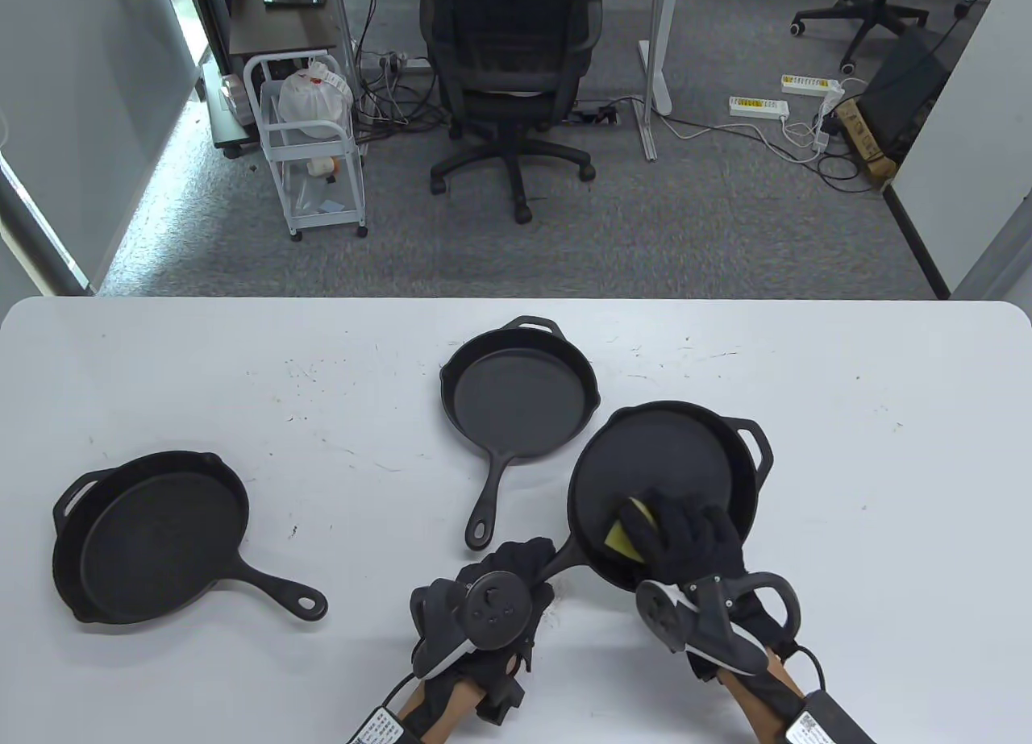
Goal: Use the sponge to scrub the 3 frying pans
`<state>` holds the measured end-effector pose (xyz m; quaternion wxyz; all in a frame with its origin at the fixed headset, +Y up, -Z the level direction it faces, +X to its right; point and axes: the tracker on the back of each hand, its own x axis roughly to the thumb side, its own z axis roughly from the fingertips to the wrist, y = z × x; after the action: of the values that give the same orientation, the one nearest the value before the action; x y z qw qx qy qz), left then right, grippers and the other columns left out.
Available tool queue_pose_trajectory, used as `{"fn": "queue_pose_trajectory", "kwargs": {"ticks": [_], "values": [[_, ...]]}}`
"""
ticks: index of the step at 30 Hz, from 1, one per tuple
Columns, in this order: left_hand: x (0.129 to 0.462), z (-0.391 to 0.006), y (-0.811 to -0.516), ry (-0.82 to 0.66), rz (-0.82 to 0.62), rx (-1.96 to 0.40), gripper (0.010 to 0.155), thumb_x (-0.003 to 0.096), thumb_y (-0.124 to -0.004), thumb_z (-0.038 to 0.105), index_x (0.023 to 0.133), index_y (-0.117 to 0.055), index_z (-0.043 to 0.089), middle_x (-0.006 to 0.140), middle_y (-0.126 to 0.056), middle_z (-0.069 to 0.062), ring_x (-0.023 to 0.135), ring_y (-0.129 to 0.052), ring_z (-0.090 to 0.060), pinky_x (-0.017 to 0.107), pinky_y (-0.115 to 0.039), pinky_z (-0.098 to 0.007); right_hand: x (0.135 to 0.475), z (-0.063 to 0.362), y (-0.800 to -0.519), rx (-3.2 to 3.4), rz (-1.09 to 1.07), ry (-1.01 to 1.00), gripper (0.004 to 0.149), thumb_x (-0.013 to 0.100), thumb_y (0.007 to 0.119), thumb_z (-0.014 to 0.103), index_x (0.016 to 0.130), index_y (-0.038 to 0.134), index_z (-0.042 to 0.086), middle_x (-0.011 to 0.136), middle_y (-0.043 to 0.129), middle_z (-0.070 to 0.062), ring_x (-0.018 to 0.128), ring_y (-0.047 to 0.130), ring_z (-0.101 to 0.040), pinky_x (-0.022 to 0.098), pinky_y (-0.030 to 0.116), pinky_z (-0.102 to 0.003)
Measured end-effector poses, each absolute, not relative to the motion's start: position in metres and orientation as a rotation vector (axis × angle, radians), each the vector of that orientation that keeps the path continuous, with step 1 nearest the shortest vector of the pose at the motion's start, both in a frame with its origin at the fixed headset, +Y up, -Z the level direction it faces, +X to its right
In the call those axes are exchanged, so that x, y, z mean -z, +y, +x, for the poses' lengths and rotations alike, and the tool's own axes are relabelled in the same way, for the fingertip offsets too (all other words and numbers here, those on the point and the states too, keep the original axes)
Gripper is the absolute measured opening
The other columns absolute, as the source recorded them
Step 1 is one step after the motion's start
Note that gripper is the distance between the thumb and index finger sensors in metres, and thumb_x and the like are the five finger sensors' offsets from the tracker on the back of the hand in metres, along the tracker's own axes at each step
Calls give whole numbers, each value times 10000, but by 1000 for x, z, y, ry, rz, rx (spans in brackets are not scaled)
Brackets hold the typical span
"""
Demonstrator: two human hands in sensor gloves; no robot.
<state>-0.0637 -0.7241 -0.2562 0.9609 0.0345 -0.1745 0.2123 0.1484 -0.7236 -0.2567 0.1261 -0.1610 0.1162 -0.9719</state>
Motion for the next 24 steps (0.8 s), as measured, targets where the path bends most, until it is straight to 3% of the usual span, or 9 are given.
{"fn": "queue_pose_trajectory", "kwargs": {"ticks": [6, 12, 17, 24], "values": [[253, -54, -725, -460, 39, -362, 613, 394, -948, 303, 982, -787, 240, 817, -944, -3, 598, -1057, -186, 620, -841, -543, 258, 162, -713, 2890, -275, 516, 736, 442, 733, 471, 1045, 319, 391, 1169, 428, -30, 1080, 551, -329, 768, 458, -589], [253, -57, -722, -418, 80, -356, 613, 394, -951, 298, 982, -793, 231, 816, -946, -12, 595, -1057, -191, 619, -839, -545, 273, 205, -711, 2994, -7, 440, 794, 437, 740, 503, 1057, 271, 346, 1166, 450, -52, 1065, 596, -318, 763, 402, -615], [255, -72, -718, -316, 156, -428, 610, 402, -943, 294, 986, -792, 199, 808, -947, -42, 569, -1053, -207, 603, -842, -552, 277, 201, -717, 2982, -103, 297, 745, 437, 776, 467, 1055, 371, 382, 1131, 574, -20, 946, 747, -278, 766, 410, -617], [255, -75, -717, -280, 170, -445, 619, 414, -934, 295, 1002, -770, 187, 819, -933, -56, 568, -1045, -216, 599, -840, -559, 270, 188, -715, 2936, -143, 429, 735, 437, 766, 457, 1050, 367, 385, 1133, 571, -17, 957, 744, -275, 768, 430, -607]]}}
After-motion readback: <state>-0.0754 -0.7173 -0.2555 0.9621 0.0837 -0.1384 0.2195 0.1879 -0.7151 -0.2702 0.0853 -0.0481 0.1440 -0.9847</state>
